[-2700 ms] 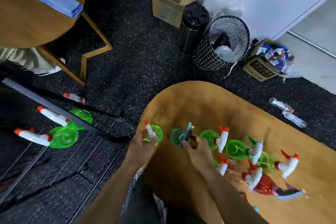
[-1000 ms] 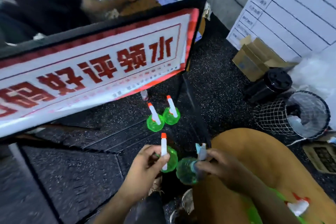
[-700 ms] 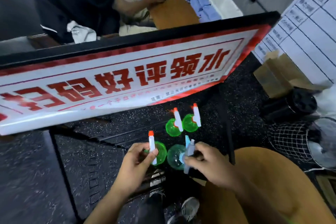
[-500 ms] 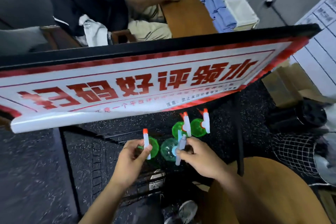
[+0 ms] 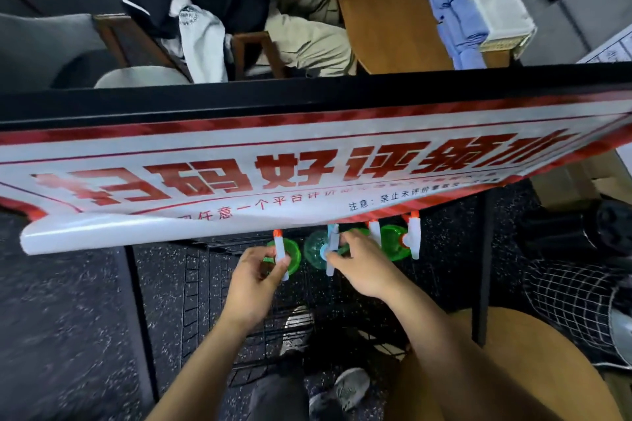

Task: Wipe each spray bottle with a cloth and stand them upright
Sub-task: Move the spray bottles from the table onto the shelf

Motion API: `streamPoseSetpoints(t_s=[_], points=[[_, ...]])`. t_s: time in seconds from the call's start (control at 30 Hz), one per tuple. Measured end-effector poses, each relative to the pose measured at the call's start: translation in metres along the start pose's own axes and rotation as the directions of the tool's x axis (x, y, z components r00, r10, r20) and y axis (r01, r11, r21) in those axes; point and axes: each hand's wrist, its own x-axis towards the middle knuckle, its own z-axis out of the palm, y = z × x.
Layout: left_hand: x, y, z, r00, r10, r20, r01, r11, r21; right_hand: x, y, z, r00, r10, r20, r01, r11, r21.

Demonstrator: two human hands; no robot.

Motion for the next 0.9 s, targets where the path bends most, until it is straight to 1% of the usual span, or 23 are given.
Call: streamPoseSetpoints(t_s=[0.23,0.53,0.73,0.9], points=[[0.005,0.006,0.008,1.0,-0.022,0.015,0.023,0.998,-0.059,0.013,0.002,0.006,1.0,0.017,-0.006,-0.017,0.999,-0.033],[0.013,-0.004,0.004,0.997,-0.057,0.046,0.06,0.996,-0.059,0.016,0.007,0.016,0.995,0.045,-0.085,-0.042,0.998,0.038],[0.013,-0.007,0.004,0.998,-0.031,0.046,0.033,0.998,-0.052,0.012,0.008,0.02,0.992,0.048,-0.113,-0.041,0.997,0.065],[0.01,-0.007,0.006,0.998,-0.054,0.044,0.059,0.99,-0.132,0.003,0.008,0.02,0.99,0.05,-0.132,-0.038,0.995,0.092]])
